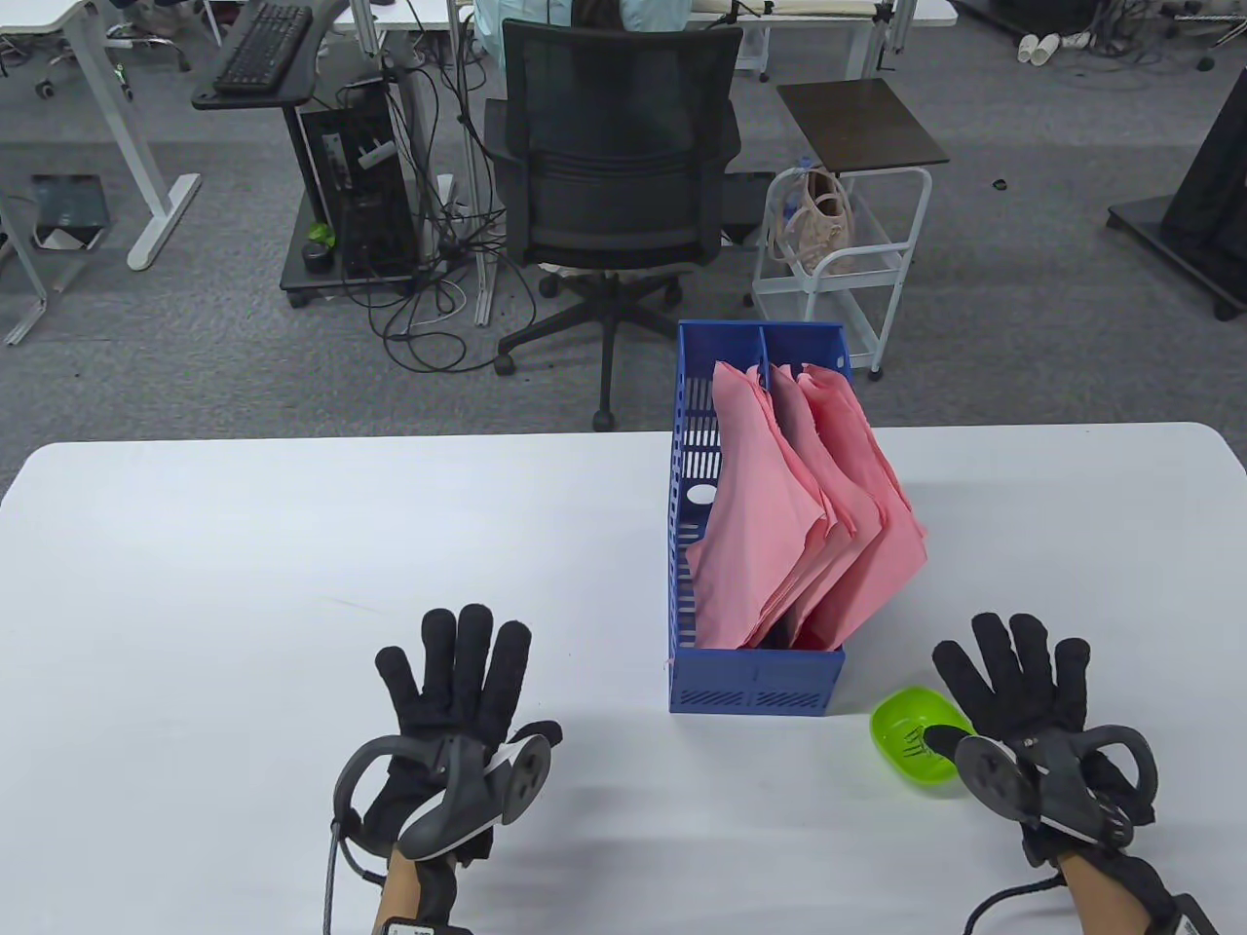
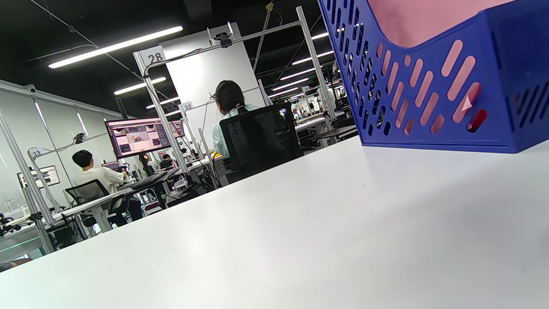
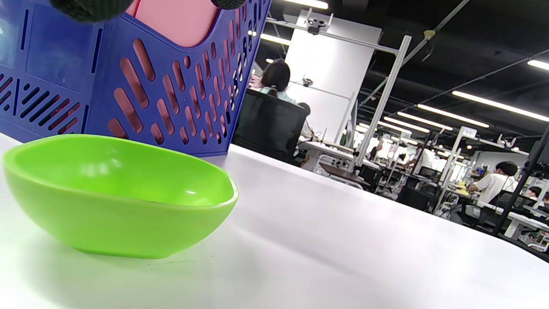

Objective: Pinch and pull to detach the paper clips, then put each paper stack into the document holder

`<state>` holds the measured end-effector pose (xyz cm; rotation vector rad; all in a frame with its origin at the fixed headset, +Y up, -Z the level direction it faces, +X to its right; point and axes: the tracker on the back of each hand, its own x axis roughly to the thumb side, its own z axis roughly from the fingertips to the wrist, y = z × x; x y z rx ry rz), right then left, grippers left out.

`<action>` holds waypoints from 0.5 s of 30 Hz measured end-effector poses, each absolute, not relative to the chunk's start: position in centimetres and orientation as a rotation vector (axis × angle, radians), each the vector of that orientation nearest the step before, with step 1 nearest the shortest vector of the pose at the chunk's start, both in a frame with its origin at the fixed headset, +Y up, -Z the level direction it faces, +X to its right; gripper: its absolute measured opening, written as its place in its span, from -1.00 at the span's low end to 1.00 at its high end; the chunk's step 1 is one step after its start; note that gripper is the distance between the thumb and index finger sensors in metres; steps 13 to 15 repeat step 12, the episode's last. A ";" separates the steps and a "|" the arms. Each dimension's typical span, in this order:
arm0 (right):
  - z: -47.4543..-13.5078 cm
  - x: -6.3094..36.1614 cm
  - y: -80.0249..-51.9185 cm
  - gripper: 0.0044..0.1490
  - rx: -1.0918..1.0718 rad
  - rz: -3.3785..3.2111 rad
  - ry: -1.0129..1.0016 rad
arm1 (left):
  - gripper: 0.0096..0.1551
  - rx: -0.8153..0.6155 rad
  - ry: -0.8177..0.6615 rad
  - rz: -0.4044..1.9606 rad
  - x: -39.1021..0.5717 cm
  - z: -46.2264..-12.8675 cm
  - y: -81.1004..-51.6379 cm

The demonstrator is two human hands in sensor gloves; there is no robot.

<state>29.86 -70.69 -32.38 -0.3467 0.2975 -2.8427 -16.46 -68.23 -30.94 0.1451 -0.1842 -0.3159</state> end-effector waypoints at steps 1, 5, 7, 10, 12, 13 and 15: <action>-32.4 29.9 -70.7 0.02 -0.347 -2.844 0.298 | 0.12 0.143 -0.184 -0.315 -16.4 -31.0 -68.3; -32.4 29.8 -70.7 0.02 -0.349 -2.843 0.299 | 0.12 0.140 -0.185 -0.322 -16.4 -30.9 -68.3; -32.4 29.8 -70.7 0.02 -0.349 -2.842 0.299 | 0.12 0.142 -0.186 -0.320 -16.4 -31.0 -68.3; -32.4 29.8 -70.8 0.03 -0.350 -2.841 0.294 | 0.12 0.141 -0.186 -0.320 -16.4 -31.0 -68.3; -32.4 29.8 -70.8 0.03 -0.350 -2.840 0.291 | 0.12 0.140 -0.187 -0.321 -16.4 -31.0 -68.4; -32.4 29.8 -70.8 0.03 -0.350 -2.840 0.291 | 0.12 0.140 -0.187 -0.321 -16.4 -31.0 -68.4; -32.4 29.8 -70.8 0.03 -0.350 -2.840 0.291 | 0.12 0.140 -0.187 -0.321 -16.4 -31.0 -68.4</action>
